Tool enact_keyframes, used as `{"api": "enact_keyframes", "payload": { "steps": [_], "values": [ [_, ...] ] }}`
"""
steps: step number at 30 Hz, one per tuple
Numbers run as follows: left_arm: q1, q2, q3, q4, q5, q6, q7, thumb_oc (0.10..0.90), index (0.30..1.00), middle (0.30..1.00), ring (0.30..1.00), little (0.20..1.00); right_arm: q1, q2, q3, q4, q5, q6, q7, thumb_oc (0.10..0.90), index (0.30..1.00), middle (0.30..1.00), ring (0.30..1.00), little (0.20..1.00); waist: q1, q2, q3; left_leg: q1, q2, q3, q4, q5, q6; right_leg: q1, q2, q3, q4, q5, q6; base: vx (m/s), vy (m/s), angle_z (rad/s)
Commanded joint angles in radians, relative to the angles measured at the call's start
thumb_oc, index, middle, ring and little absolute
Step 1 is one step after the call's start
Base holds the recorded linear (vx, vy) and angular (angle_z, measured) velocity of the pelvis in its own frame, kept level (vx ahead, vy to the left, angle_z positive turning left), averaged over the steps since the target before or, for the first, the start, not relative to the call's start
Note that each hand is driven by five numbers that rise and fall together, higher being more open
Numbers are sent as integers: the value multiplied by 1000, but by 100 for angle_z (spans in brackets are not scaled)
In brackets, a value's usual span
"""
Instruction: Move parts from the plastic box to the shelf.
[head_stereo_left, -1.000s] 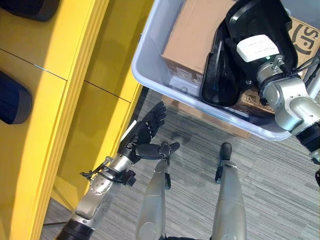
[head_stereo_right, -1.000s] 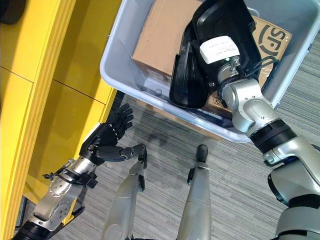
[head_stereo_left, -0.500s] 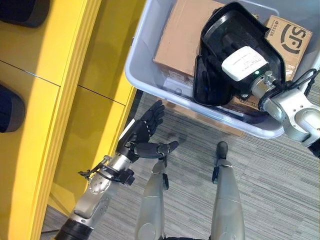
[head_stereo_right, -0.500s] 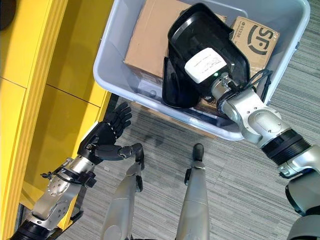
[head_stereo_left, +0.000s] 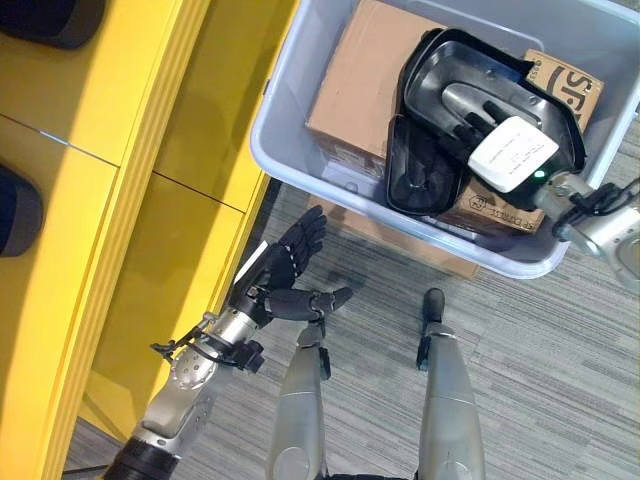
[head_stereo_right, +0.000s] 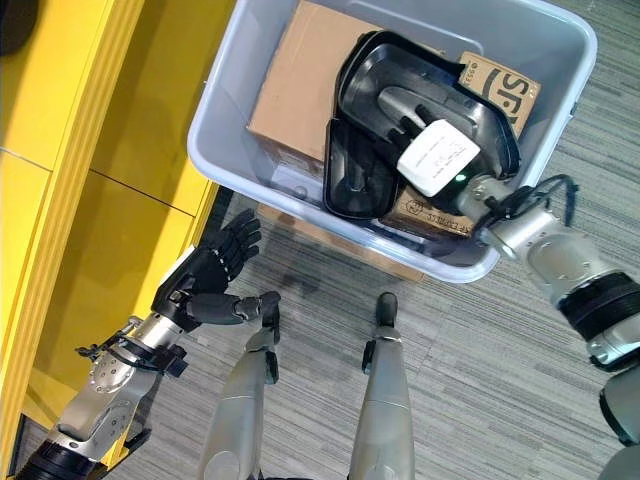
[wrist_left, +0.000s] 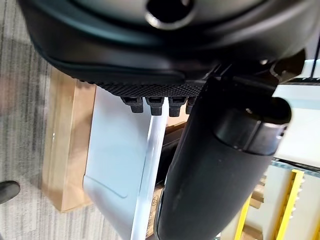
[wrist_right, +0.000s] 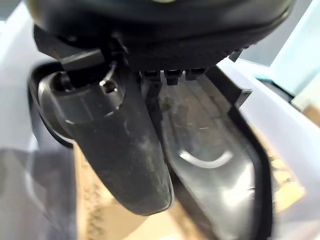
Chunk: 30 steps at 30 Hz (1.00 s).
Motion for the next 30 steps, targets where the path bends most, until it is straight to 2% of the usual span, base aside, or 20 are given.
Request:
{"api": "enact_keyframes", "payload": {
  "steps": [1,3,8,9,10,11,12,13,15,20,22,28,30],
  "values": [
    [48,79,75,-82,-36,-110,-53,900,1000,1000,1000,1000,-207,-73,56,11,-3,7,-68,900,1000,1000,1000,1000,4,-65,-12,24,31,60,124,-170,58,59,9,-65,-3,-122,-51,1,-106,-2],
    [57,93,81,-79,-40,-113,-66,900,1000,1000,1000,1000,-248,-104,93,43,11,79,-50,900,1000,1000,1000,1000,9,-78,-12,23,39,52,130,-168,56,60,16,-71,11,-130,-58,-3,-115,-5],
    [78,91,86,-76,-32,-126,-86,900,1000,1000,1000,1000,-263,-127,84,158,33,166,4,900,1000,1000,1000,1000,13,-90,-12,27,52,45,134,-166,50,67,23,-82,21,-139,-64,16,-73,6],
    [86,89,83,-79,-28,-125,-86,900,1000,1000,1000,1000,-255,-128,79,180,46,166,15,900,1000,1000,1000,1000,13,-89,-12,47,54,37,139,-190,43,84,25,-78,31,-164,-58,9,-53,4],
    [84,88,86,-78,-21,-128,-84,900,1000,1000,1000,1000,-243,-135,60,193,49,170,6,900,1000,1000,1000,1000,12,-92,-12,27,57,42,137,-167,50,67,25,-85,25,-141,-66,75,-48,3],
    [89,88,82,-76,-20,-127,-85,900,1000,1000,1000,1000,-236,-137,58,200,58,173,1,900,1000,1000,1000,1000,12,-91,-12,47,56,36,141,-192,44,83,26,-79,35,-165,-59,-66,-45,1],
    [82,89,86,-81,-20,-122,-85,900,1000,1000,1000,1000,-237,-141,46,213,79,175,-9,900,1000,1000,1000,1000,12,-93,-12,28,56,41,137,-170,50,64,26,-84,29,-143,-66,64,-27,2],
    [86,89,83,-81,-19,-121,-86,900,1000,1000,1000,1000,-233,-139,49,215,82,174,-11,900,1000,1000,1000,1000,12,-92,-12,47,56,35,141,-193,44,80,26,-79,38,-167,-59,0,0,0],
    [83,88,85,-83,-21,-123,-87,900,1000,1000,1000,1000,-260,-140,49,212,78,161,-12,900,1000,1000,1000,1000,10,-88,-12,31,54,40,136,-171,50,61,26,-79,33,-145,-68,-37,10,0],
    [71,78,81,-83,-30,-122,-88,900,1000,1000,1000,1000,-296,-117,70,216,59,186,4,900,1000,1000,1000,1000,10,-74,-12,36,49,41,129,-171,49,60,21,-73,32,-148,-68,-21,28,-4],
    [70,77,80,-80,-30,-126,-94,900,1000,1000,1000,1000,-306,-110,74,230,70,174,17,900,1000,1000,1000,1000,10,-69,-12,37,45,41,125,-170,48,59,20,-71,29,-147,-68,-8,20,0],
    [65,69,85,-81,-42,-128,-99,900,1000,1000,1000,1000,-300,-76,62,220,209,188,-3,900,1000,1000,1000,1000,10,-57,-12,39,35,42,123,-174,48,56,16,-65,25,-145,-67,-5,43,0],
    [63,60,84,-84,-35,-123,-98,900,1000,1000,1000,1000,-272,-56,37,199,279,221,2,900,1000,1000,1000,1000,9,-55,-12,42,34,45,120,-175,48,57,17,-62,22,-144,-66,2,35,-2]
  ]
}}
